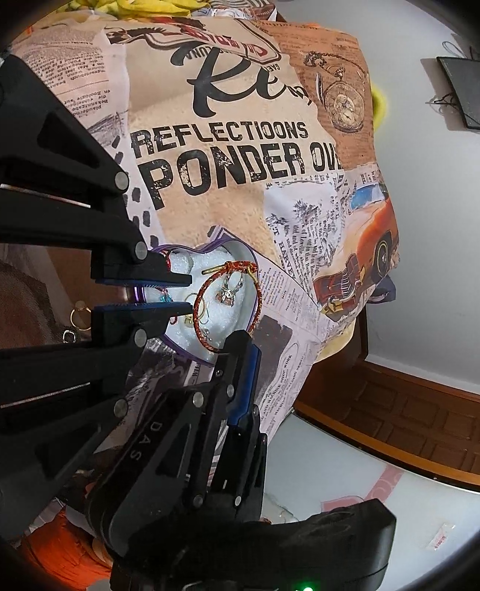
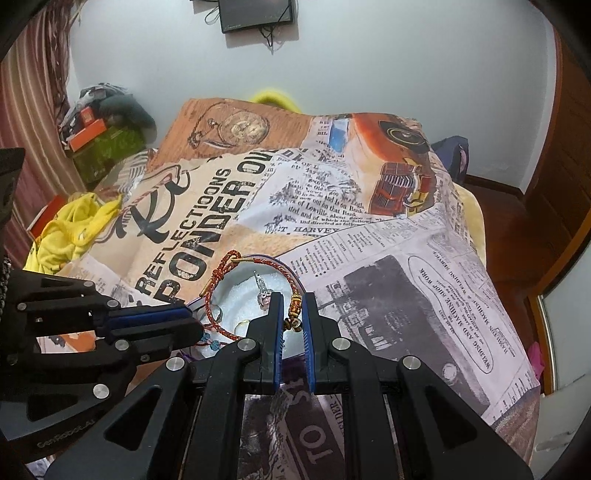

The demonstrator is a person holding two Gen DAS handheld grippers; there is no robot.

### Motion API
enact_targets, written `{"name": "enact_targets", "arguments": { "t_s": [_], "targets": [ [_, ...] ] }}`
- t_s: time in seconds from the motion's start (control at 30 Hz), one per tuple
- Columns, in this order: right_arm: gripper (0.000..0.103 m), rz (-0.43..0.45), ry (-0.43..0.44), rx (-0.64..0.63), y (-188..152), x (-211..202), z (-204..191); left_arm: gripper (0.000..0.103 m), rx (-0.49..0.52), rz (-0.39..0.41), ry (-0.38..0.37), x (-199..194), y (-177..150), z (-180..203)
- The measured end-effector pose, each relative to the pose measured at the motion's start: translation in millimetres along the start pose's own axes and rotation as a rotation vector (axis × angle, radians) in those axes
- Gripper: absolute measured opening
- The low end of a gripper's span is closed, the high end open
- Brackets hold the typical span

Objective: Organize jewelry
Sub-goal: 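Lower the bracelet into the tin and open the right gripper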

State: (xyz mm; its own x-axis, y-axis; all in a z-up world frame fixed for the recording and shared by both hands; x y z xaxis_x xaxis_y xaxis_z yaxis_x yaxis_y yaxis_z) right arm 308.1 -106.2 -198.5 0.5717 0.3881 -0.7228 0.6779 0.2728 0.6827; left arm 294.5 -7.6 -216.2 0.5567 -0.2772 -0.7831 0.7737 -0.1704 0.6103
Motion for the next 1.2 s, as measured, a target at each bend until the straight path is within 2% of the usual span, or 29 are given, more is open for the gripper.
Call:
{"name": "enact_targets", "arguments": {
  "t_s": [0.4, 0.6, 0.67, 0.73, 0.83, 0.87, 0.93, 1.0, 1.2],
  "targets": [
    [0.009, -0.047, 0.018, -0.013, -1.1, 1.2, -6.3, 0.006, -0.013, 0.004, 0.018, -8.0, 0.5, -6.5],
    [0.010, -0.040, 0.021, -0.013, 0.3, -8.6, -8.1, 0.007, -0.010, 0.016, 0.035, -17.7, 0.7, -3.6],
    [0.010, -0.032, 0.020, -0.016, 0.0, -13.9, -9.4, 0.007, -0.008, 0.022, 0.040, -22.4, 0.6, -2.3],
    [0.016, -0.022, 0.016, -0.019, -0.2, -20.4, -10.4, 0.007, -0.006, 0.029, 0.045, -28.5, 0.4, -0.5],
    [0.029, -0.001, 0.010, -0.020, -0.6, -30.7, -11.5, 0.016, -0.002, 0.042, 0.057, -38.7, -0.3, 2.3],
    [0.030, 0.008, 0.007, -0.020, -0.7, -35.0, -11.9, 0.018, -0.001, 0.048, 0.062, -42.4, -1.1, 3.2],
    [0.030, 0.018, 0.005, -0.019, -1.0, -41.3, -13.3, 0.026, 0.002, 0.058, 0.069, -49.6, -1.8, 5.3],
    [0.030, 0.025, 0.004, -0.019, -1.5, -47.5, -14.3, 0.029, 0.005, 0.069, 0.077, -57.9, -3.3, 6.6],
    [0.030, 0.042, 0.001, -0.023, -7.5, -65.4, -19.5, 0.032, 0.004, 0.084, 0.098, -75.9, -11.3, 10.1]
  ]
}}
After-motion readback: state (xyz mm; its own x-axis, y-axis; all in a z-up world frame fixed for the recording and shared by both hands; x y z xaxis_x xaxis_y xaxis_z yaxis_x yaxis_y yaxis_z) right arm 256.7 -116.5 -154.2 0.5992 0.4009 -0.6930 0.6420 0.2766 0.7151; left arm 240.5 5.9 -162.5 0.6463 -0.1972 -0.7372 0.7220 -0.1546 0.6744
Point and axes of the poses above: each gripper's, at about its wrist camera, not at the fingertips, and x roughly the way its jaws point, z to its right, y to its top, the point moved 2 cm from there along x, roughly the way its jaws point, and after that the axes turned 3 degrees about x, right-handed, at the moved point
